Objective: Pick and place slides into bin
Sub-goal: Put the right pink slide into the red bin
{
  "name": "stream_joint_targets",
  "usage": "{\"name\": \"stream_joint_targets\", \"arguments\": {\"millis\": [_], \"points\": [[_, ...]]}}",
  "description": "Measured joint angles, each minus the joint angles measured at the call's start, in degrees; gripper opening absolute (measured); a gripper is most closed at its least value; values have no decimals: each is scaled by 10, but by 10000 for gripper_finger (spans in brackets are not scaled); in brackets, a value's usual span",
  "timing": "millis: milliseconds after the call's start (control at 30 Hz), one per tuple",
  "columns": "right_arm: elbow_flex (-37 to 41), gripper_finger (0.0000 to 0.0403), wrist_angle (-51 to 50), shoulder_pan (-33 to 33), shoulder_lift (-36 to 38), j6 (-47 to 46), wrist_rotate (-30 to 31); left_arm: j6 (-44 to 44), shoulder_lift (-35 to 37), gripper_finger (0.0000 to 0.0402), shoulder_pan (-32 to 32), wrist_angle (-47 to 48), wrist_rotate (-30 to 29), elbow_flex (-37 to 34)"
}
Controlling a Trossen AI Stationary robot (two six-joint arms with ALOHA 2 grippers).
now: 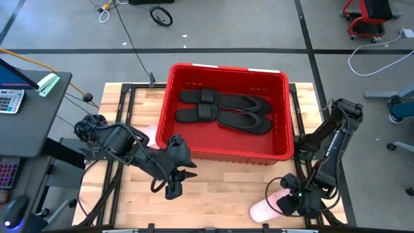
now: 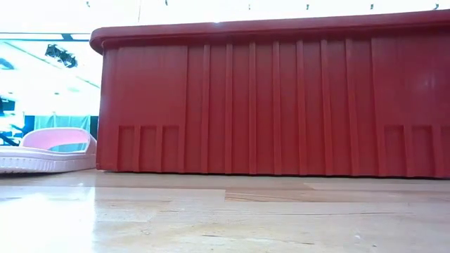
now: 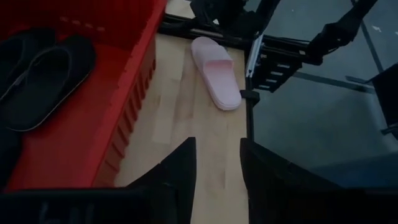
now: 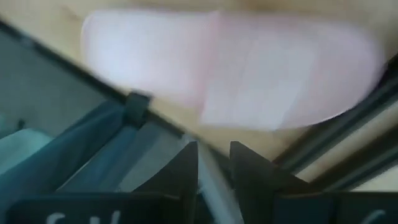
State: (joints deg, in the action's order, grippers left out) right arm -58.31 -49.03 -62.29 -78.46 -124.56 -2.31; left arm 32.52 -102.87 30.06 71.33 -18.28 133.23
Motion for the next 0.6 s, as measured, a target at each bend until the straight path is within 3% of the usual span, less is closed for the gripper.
{"name": "stream_joint_targets", "arguments": {"millis": [133, 300, 600], "points": [[0, 100, 61, -12, -23, 1, 35, 7, 0, 127, 11, -2, 0, -6], [9, 100, 52, -29, -50, 0, 76, 17, -6, 120, 27, -3, 0, -6], [127, 100, 90, -41, 31, -28, 86, 65, -11, 127, 42, -4, 0, -6]]}}
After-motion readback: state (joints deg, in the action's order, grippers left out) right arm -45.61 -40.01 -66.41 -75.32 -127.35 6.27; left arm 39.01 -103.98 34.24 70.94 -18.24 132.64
